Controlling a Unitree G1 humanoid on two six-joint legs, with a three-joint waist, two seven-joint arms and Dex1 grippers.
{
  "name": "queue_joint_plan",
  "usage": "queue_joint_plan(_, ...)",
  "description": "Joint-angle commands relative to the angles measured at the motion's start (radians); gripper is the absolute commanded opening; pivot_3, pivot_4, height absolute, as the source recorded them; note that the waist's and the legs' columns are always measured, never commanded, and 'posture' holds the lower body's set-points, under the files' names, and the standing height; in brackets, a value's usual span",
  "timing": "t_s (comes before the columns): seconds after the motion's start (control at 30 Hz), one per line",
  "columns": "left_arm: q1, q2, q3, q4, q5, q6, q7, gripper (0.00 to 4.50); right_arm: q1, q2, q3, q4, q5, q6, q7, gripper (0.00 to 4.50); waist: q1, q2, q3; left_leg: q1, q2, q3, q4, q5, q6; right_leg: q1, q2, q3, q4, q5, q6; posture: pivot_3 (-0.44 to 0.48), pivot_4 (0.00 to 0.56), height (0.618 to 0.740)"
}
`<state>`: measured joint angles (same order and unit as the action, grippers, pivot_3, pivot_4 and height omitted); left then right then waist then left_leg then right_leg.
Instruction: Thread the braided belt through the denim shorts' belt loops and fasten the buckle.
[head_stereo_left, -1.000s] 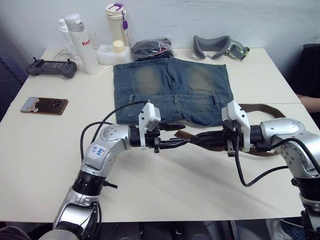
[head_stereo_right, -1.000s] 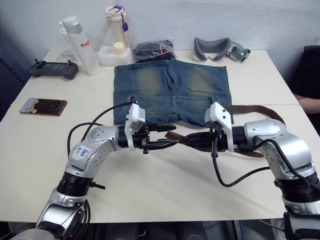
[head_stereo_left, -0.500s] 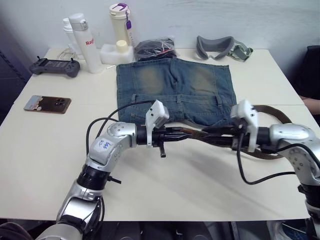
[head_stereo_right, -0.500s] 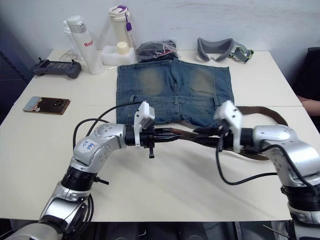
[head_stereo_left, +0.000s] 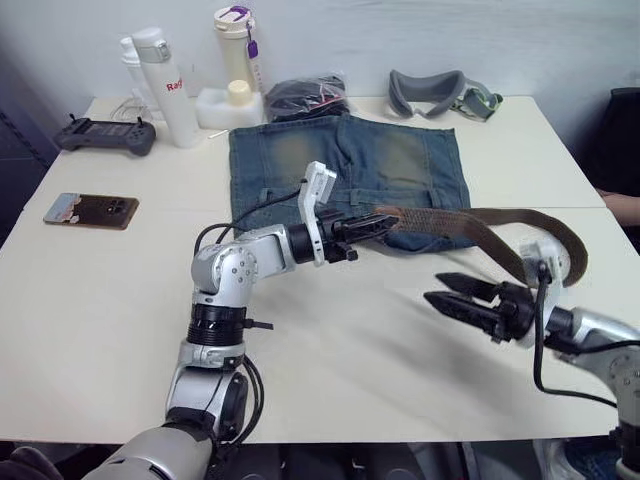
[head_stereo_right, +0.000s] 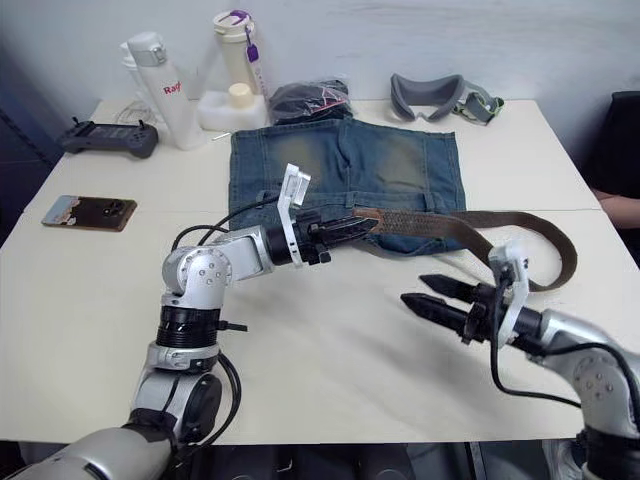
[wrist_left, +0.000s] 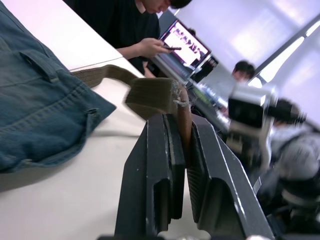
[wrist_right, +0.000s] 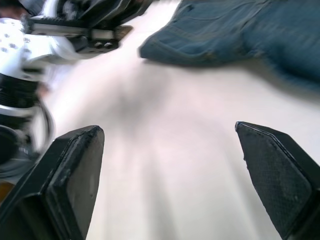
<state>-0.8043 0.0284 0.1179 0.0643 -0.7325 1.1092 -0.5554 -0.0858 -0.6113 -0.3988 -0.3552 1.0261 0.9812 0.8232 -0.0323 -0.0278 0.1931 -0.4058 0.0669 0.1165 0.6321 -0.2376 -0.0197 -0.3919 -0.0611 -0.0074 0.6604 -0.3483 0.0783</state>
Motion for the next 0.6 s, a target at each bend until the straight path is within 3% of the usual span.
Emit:
queue_joint_plan(0.03,-0.021,-0.003,0.005,-0.054,-0.074,0.023,-0.027,0.0,-0.046,0.091,-0.023,-0.002,0.112,-0.008,-0.117,4.45,0.0,0.0,0.0,0.0,0.0,0.0,0.0,0.0,0.0,0.0,0.0,0.0,0.0,0.0,0.0,0.0,0.15,0.73)
queue_joint_plan(0.17,0.002,0.02,-0.031,-0.094,-0.085,0.012,-0.063,0.0,-0.119,0.174,-0.026,0.044,0.194,-0.022,-0.199,4.45,0.003,0.0,0.0,0.0,-0.001,0.0,-0.001,0.001,-0.001,0.0,0.002,0.0,0.0,0.0,0.0,0.0,0.15,0.73)
queue_joint_plan(0.37,0.0,0.02,-0.004,-0.063,-0.072,0.009,-0.001,0.0,-0.165,0.244,-0.074,0.081,0.329,-0.078,-0.288,4.45,0.008,0.0,0.0,-0.001,-0.001,-0.001,-0.001,0.001,0.0,-0.001,0.001,-0.001,0.0,0.0,0.0,0.0,0.15,0.73)
queue_joint_plan(0.6,0.025,0.043,-0.048,-0.07,-0.047,-0.024,-0.015,0.0,-0.182,0.253,-0.076,0.097,0.422,-0.117,-0.344,4.45,0.004,0.0,0.0,0.0,-0.001,0.0,-0.002,0.001,0.001,-0.001,0.001,0.0,-0.001,0.0,0.0,0.0,0.15,0.73)
